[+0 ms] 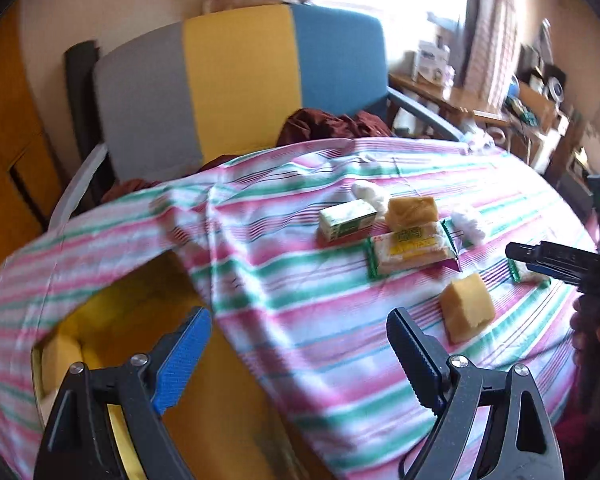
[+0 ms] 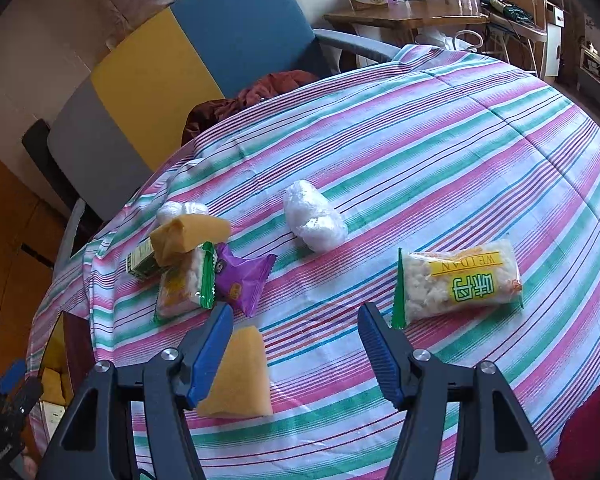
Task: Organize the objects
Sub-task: 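Grasp the green-white medicine box with the left gripper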
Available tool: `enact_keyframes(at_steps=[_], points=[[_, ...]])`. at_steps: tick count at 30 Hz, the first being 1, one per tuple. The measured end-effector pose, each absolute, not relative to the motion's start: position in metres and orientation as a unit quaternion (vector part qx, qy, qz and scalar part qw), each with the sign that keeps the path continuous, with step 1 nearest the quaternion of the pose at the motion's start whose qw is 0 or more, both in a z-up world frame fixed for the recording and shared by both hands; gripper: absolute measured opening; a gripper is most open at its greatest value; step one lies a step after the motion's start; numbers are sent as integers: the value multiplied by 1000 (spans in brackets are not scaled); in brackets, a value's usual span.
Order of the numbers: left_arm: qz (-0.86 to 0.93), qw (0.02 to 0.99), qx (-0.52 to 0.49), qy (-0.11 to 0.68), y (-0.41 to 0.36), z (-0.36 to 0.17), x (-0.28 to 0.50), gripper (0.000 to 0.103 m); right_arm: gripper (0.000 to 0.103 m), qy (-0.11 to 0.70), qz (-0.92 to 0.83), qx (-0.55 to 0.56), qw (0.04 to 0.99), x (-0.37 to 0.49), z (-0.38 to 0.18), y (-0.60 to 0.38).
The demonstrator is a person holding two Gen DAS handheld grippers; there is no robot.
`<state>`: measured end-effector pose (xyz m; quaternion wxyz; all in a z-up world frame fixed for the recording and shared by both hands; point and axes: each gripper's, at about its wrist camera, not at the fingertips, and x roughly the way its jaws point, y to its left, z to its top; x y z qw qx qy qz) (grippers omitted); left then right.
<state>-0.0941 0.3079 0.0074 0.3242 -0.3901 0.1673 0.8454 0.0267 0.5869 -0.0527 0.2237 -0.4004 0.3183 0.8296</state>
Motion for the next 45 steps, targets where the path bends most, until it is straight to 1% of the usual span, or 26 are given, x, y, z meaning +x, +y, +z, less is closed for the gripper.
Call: enact_keyframes(at_steps=[5,8,10,13,26,27,29,30,31,32,33,35,38,45], points=[[827,323,-422,182,352,-7,-130,90,66,321,833,-399,212,28,-50,585],[825,313,-416,221,378,-20,-149,90,67,328,833,-399,199,27,-50,585],[821,304,-420,238,393,-30,-161,85,68,332,833,-398,191,27,-49,584],[814,305,-422,257,416,-42,-176,82,68,339,834,-396,179,27,-48,583],[784,356,-384,334,481,-83,-196,82,69,381,826,-384,160,33,-49,593],[783,357,-384,335,484,-85,-196,80,69,380,826,-386,159,32,-49,593],[774,371,-394,329,489,-89,-199,70,69,379,825,-388,157,32,-50,592],[770,375,-402,323,490,-91,-200,58,69,378,825,-389,157,32,-50,592],[765,377,-414,319,490,-94,-200,44,69,378,825,-391,157,32,-51,592],[761,378,-422,317,491,-97,-199,36,70,377,824,-392,158,32,-51,592],[761,381,-427,306,488,-97,-197,30,69,377,824,-392,158,32,-52,592],[767,375,-436,285,481,-97,-193,30,69,375,825,-392,160,33,-51,593],[775,355,-467,234,462,-97,-190,30,69,374,823,-395,164,31,-53,594],[777,321,-505,194,419,-90,-149,30,69,365,824,-400,165,29,-55,592]])
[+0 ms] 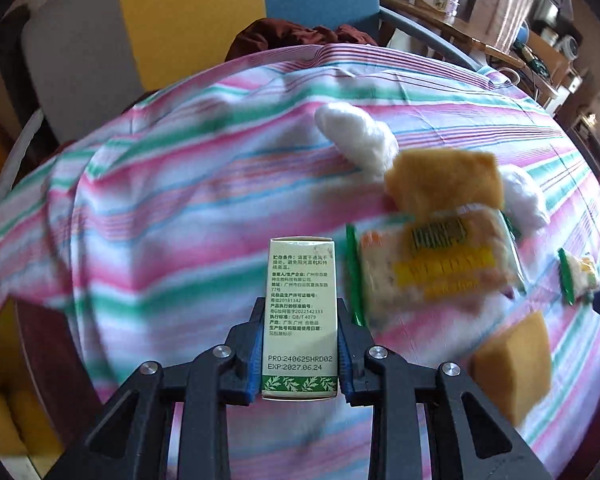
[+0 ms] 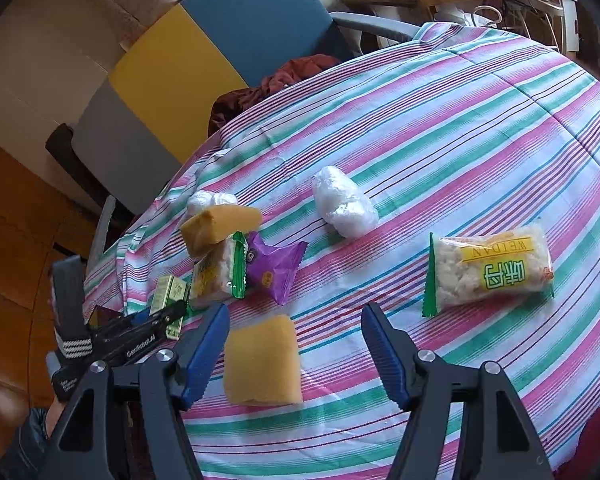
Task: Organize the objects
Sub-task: 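Grasp the green-white medicine box with the left gripper, then carry the medicine box toward the tray with left gripper while right grasps cotton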
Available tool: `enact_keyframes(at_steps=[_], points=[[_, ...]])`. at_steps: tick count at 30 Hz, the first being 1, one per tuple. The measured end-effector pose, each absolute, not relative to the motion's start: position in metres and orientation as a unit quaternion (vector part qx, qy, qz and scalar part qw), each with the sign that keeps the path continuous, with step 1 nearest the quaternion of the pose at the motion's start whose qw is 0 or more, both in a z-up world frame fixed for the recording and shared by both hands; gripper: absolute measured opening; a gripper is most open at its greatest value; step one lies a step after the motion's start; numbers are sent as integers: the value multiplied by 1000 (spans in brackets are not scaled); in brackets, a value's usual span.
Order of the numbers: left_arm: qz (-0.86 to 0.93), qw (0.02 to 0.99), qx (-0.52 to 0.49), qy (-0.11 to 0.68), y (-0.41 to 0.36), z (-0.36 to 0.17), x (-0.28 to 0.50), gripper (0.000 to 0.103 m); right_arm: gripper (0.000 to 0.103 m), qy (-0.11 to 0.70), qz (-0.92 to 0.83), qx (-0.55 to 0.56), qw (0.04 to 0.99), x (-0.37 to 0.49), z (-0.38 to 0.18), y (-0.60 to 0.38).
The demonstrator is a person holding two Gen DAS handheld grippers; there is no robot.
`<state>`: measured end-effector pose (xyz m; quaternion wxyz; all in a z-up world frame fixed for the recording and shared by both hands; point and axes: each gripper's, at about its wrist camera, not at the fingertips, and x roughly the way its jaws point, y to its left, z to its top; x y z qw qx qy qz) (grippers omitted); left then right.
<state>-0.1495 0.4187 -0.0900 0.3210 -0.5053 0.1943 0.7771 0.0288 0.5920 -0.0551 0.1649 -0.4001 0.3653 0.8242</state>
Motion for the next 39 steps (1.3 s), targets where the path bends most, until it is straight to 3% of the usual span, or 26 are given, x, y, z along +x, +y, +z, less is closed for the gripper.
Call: enact_keyframes(at_steps=[8,17,27,28,31,33,39], points=[[763,334,-514,204,389,-93,-94,30,68,331,836,-423,113,10,-50,572],[767,343,-515,168,378,-95,-87,30,65,189,874,-444,53,-86,-16,556],[776,349,-511,124,367,-96,-84,30,64,84,839,-536,43,-211,-60,553],[777,350,-509,123,367,-96,-84,30,63,79,835,-543,46,-218,-67,552],[776,351,-511,115,365,-96,-82,30,44,78,824,-558,58,-231,-86,552],[775,352,-513,109,364,-96,-82,30,39,76,827,-553,67,-231,-87,551],[776,354,-511,106,362,-94,-78,30,39,92,870,-480,59,-188,-33,549]])
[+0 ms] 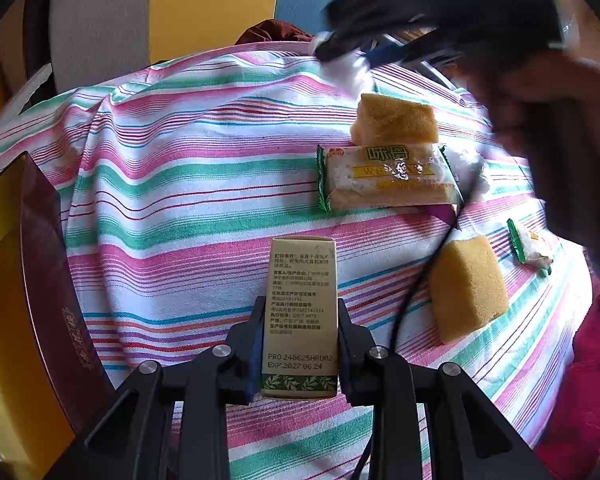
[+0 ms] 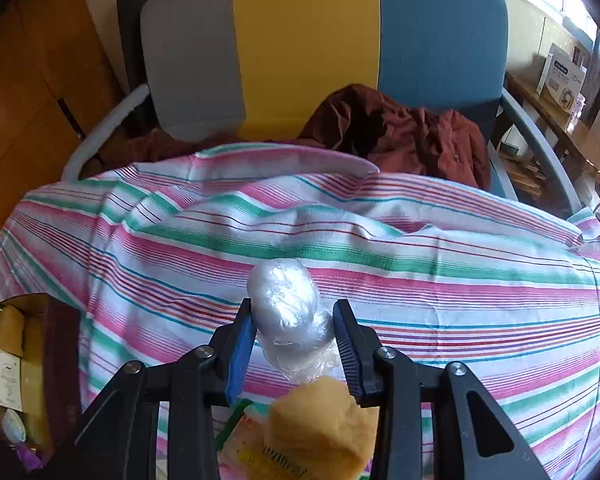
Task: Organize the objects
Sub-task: 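Carry the medicine box toward the tray with left gripper while right grasps cotton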
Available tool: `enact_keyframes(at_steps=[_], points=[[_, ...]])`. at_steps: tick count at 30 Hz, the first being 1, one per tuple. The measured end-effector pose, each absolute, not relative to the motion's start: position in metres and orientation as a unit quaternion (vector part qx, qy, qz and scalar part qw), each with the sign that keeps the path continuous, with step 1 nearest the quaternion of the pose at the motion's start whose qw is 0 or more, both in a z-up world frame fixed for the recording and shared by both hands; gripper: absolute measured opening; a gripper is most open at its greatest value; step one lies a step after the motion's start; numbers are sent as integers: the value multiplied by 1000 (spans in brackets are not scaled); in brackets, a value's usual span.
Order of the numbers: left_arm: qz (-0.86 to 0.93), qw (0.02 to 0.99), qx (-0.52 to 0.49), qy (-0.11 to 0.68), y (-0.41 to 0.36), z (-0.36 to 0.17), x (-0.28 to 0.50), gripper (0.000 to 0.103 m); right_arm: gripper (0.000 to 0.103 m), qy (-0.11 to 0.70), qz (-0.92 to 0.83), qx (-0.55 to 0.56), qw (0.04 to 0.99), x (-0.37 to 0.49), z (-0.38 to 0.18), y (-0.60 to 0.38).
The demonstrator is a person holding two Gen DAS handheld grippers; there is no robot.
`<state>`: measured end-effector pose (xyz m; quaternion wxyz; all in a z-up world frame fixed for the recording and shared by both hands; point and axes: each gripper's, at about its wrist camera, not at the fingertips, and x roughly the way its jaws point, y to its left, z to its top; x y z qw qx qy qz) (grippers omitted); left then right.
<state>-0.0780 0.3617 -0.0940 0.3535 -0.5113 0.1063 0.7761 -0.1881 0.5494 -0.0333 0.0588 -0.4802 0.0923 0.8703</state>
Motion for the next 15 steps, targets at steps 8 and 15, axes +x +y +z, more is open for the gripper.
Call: enact_keyframes(at_steps=[8,15], points=[[789,355,-493,91,352,-80,-80,30,39,161,885,-437,31,-92,7,535],[821,360,-436,76,316,-37,-73,30,39,224,872,-436,5,-41,-21,508]])
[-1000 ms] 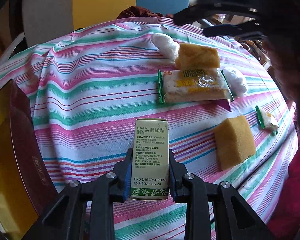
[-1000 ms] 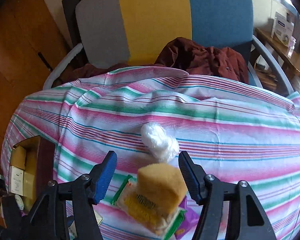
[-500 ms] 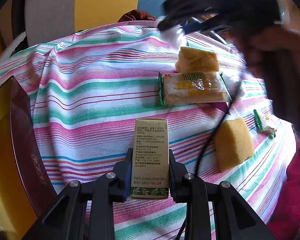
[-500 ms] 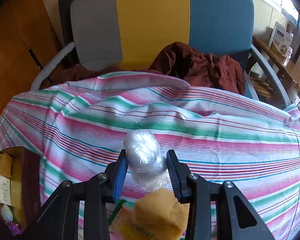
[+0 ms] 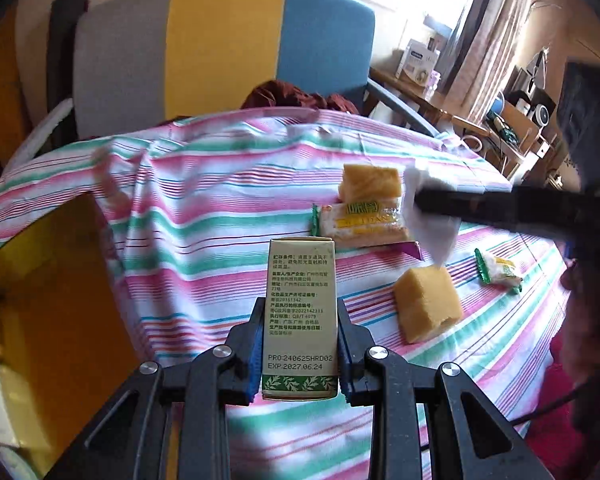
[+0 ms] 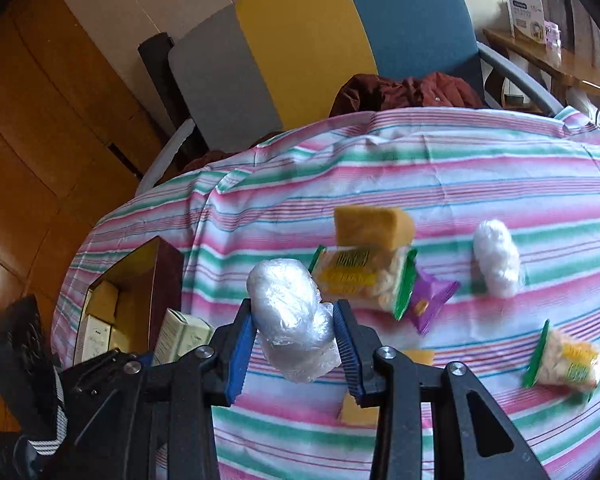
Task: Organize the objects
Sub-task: 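Carry the medicine box toward the tray with left gripper while right grasps cotton, then drop the medicine box in the tray with left gripper while right releases the cotton ball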
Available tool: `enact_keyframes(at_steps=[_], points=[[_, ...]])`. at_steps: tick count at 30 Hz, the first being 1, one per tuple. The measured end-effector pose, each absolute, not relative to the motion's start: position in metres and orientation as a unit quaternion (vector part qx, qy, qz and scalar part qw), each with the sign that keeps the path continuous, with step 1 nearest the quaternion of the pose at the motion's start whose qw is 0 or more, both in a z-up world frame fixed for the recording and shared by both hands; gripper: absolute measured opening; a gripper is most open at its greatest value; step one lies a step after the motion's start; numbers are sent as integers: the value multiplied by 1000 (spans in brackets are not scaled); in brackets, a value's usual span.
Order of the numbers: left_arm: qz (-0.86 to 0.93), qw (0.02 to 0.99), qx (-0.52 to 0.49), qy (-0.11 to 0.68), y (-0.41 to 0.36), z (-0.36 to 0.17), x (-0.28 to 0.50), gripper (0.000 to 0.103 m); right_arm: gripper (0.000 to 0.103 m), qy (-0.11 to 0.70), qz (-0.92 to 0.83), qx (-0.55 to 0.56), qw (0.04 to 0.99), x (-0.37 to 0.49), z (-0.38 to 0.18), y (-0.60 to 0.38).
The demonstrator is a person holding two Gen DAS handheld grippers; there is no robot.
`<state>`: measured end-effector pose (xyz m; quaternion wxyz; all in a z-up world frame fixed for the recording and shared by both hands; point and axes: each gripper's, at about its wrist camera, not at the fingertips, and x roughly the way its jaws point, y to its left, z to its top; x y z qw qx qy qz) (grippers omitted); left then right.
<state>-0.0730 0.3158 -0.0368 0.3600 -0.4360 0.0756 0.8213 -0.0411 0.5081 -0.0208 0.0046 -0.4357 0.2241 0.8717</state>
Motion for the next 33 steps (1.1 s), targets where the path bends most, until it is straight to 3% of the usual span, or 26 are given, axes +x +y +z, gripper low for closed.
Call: enact_keyframes(at_steps=[10,23,33], points=[[851,275,-447,23,210,-21,-79,30,39,150,856,-492,-57,-38,-67,431],[837,142,-525,-55,102,-54,-190,30,39,138,863,-483,-59,-37,-63,428],[846,88,-525,-2,105,-76,-244,30,39,126,863,-485,-63,-41,-66,426]])
